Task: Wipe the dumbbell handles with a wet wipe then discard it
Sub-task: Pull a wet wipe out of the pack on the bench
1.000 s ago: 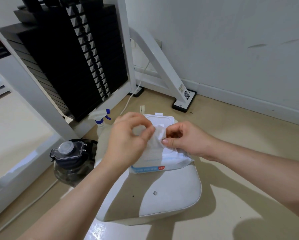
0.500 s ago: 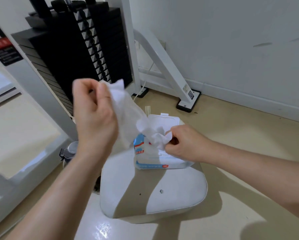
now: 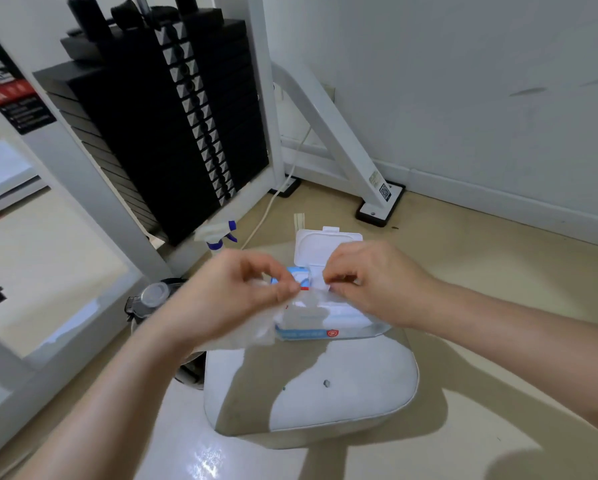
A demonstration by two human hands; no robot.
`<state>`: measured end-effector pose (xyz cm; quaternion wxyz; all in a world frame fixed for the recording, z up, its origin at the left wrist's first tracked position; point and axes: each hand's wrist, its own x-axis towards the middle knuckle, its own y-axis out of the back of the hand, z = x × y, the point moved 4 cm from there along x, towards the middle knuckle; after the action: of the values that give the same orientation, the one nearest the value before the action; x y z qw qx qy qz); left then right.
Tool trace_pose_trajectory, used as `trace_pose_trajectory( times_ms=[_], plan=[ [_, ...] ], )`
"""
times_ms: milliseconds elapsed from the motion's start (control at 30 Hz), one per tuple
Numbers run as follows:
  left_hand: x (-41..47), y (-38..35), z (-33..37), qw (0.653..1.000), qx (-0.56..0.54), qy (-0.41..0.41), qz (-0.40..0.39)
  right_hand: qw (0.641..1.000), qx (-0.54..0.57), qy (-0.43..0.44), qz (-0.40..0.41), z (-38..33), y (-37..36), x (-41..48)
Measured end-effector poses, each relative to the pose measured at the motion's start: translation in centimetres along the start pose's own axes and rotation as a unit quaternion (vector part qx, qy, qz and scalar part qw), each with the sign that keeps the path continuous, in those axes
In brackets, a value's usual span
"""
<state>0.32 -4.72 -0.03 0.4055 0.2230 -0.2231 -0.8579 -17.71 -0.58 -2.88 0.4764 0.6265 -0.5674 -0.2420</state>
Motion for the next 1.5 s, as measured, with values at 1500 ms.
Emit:
trace_pose_trajectory(
  times_ms=[1500],
  plan=[
    [0.5, -3.0, -3.6, 0.996, -0.041, -0.081, -0.007, 0.990, -0.080, -0.004, -0.116, 0.1, 0.2, -1.7]
  ],
)
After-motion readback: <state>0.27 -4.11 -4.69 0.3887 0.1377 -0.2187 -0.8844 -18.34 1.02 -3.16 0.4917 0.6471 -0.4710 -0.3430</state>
